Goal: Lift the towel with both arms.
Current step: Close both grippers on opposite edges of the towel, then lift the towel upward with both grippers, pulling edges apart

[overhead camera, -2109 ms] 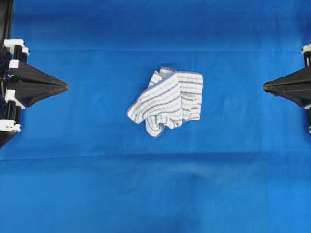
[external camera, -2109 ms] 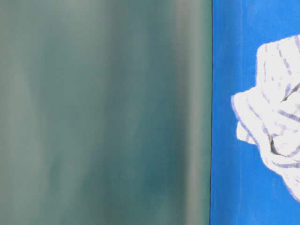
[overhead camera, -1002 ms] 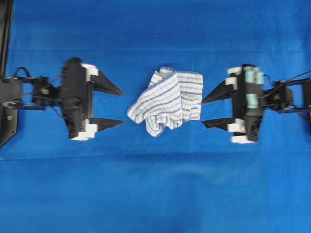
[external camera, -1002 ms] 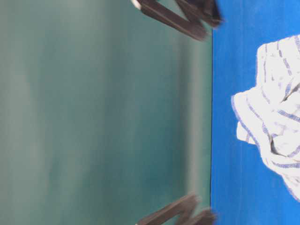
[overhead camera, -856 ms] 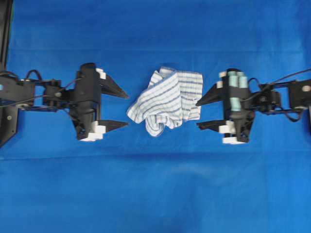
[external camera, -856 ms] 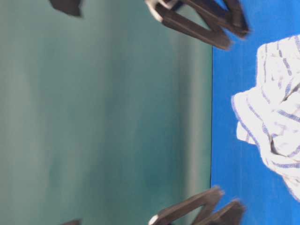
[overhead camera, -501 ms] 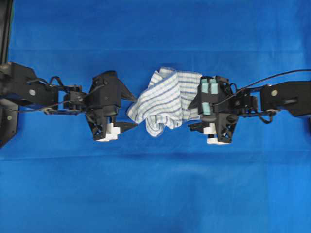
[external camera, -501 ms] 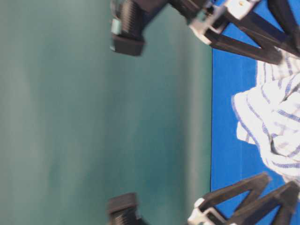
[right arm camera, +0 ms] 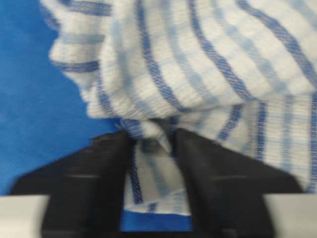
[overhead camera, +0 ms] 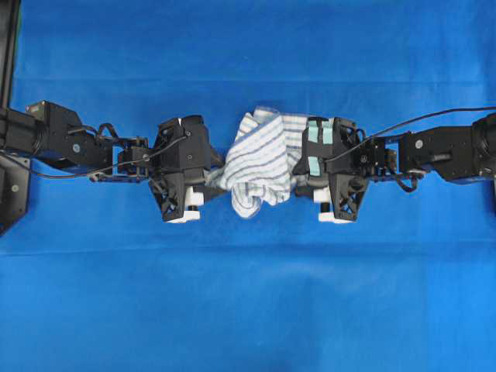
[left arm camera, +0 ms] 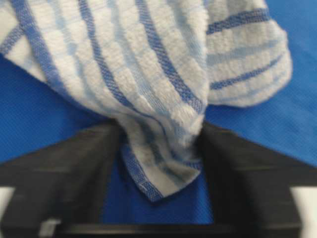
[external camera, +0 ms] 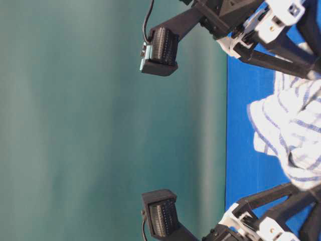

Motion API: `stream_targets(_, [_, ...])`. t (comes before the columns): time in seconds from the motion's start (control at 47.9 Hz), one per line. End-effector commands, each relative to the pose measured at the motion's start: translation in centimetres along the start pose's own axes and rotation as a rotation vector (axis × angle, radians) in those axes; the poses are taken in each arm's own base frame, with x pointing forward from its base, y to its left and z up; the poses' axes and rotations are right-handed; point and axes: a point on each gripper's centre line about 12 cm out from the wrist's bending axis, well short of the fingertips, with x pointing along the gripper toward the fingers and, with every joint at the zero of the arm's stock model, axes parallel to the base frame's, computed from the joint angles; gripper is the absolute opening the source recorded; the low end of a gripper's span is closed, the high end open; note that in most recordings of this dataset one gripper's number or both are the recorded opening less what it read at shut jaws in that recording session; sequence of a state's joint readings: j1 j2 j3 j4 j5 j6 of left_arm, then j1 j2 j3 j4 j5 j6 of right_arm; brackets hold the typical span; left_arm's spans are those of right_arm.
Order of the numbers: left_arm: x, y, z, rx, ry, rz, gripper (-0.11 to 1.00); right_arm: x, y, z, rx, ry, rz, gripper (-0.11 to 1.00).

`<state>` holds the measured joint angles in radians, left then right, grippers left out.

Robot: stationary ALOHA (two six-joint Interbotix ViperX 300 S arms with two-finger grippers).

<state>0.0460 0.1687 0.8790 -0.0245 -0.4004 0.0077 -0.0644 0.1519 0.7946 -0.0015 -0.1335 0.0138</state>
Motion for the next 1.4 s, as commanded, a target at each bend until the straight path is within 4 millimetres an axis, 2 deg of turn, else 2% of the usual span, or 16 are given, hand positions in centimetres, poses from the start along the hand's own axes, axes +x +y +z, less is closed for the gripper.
stream_targets(0.0, [-0.1,0.0,0.7,-0.002,-0.015,0.000,0.39,-0.2,-0.3,0.8,0.005,-0.025,-0.006,0.35])
stream_targets(0.104, [-0.1,0.0,0.8,-0.006,-0.012,0.001,0.12,-0.2,-0.3,0.8,0.005,-0.023,-0.006,0.08])
stream_targets(0.167, [-0.3,0.0,1.2,-0.009,-0.026,0.000,0.03,-0.3,-0.3,0.9,0.005,-0.026,-0.006,0.07])
stream_targets(0.334, [-1.2,0.0,2.9,-0.019,-0.055,-0.001,0.03,-0.9,-0.4,1.8,0.015,-0.042,-0.007,0.07])
stream_targets(0.459, [-2.7,0.1,4.6,-0.030,-0.063,0.001,0.03,-2.7,-0.3,4.1,0.017,-0.072,-0.006,0.07])
stream_targets(0.731, [-8.4,-0.1,9.7,-0.059,-0.119,-0.011,0.03,-9.2,-0.2,9.9,0.017,-0.173,-0.004,0.07])
stream_targets(1.169, [-18.6,-0.4,16.6,-0.074,-0.299,-0.035,0.03,-19.3,-0.2,16.9,0.001,-0.284,-0.009,0.07])
stream_targets(1.378, [-21.7,-0.9,19.3,-0.068,-0.325,-0.056,0.03,-23.0,0.0,19.3,0.004,-0.316,-0.005,0.07])
